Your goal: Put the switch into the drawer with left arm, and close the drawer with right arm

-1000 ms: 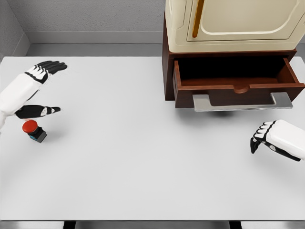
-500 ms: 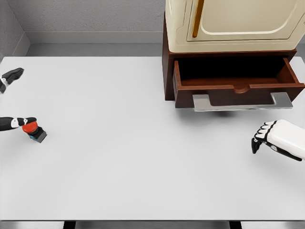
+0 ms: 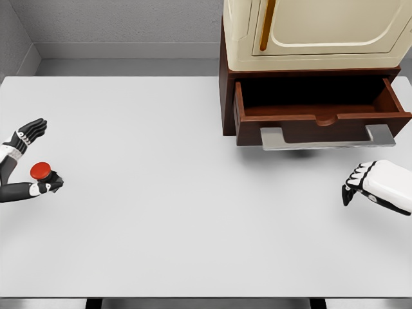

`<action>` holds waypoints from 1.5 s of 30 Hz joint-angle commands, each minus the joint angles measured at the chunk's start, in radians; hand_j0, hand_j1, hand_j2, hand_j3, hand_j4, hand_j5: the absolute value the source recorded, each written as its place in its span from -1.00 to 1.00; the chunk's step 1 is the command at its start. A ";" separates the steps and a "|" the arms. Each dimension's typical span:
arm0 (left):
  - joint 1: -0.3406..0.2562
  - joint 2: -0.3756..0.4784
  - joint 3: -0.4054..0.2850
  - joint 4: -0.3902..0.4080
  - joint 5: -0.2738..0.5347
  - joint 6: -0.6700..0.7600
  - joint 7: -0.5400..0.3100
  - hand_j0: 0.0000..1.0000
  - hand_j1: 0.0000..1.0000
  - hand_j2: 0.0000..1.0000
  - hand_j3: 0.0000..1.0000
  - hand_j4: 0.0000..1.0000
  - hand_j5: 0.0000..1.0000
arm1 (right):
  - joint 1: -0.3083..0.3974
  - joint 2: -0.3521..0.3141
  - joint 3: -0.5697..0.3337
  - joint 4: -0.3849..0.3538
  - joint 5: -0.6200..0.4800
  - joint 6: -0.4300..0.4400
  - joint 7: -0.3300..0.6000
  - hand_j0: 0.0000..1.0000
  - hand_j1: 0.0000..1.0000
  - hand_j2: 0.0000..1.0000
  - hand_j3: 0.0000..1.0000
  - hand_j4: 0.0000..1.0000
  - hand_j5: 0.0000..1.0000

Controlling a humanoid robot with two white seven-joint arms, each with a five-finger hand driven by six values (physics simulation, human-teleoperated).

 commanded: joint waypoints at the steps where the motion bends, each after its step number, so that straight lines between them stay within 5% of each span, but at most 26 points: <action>1: 0.000 -0.007 0.000 0.007 0.012 0.001 0.000 1.00 1.00 1.00 1.00 1.00 1.00 | 0.000 -0.002 -0.001 0.000 -0.005 -0.001 0.000 -0.48 -0.48 -0.48 -0.48 -0.48 -0.48; 6: -0.006 -0.021 0.000 0.010 0.010 0.015 0.000 1.00 1.00 1.00 1.00 1.00 1.00 | 0.000 -0.001 -0.001 0.000 -0.005 -0.001 0.000 -0.48 -0.48 -0.48 -0.48 -0.48 -0.48; 15: -0.015 -0.021 0.002 0.022 0.015 0.257 0.000 1.00 1.00 1.00 1.00 1.00 1.00 | -0.002 -0.002 -0.001 0.000 -0.004 -0.001 0.000 -0.48 -0.48 -0.48 -0.48 -0.48 -0.48; 36: -0.081 -0.133 0.000 0.200 -0.002 0.263 -0.001 1.00 1.00 1.00 1.00 1.00 1.00 | -0.015 -0.002 -0.001 0.000 -0.004 -0.001 0.001 -0.48 -0.48 -0.48 -0.48 -0.48 -0.48; 45: -0.077 -0.124 0.006 0.206 -0.001 0.256 -0.001 0.99 0.99 0.99 0.99 0.99 0.99 | -0.017 -0.002 -0.001 0.000 -0.002 -0.001 0.001 -0.48 -0.48 -0.48 -0.48 -0.48 -0.48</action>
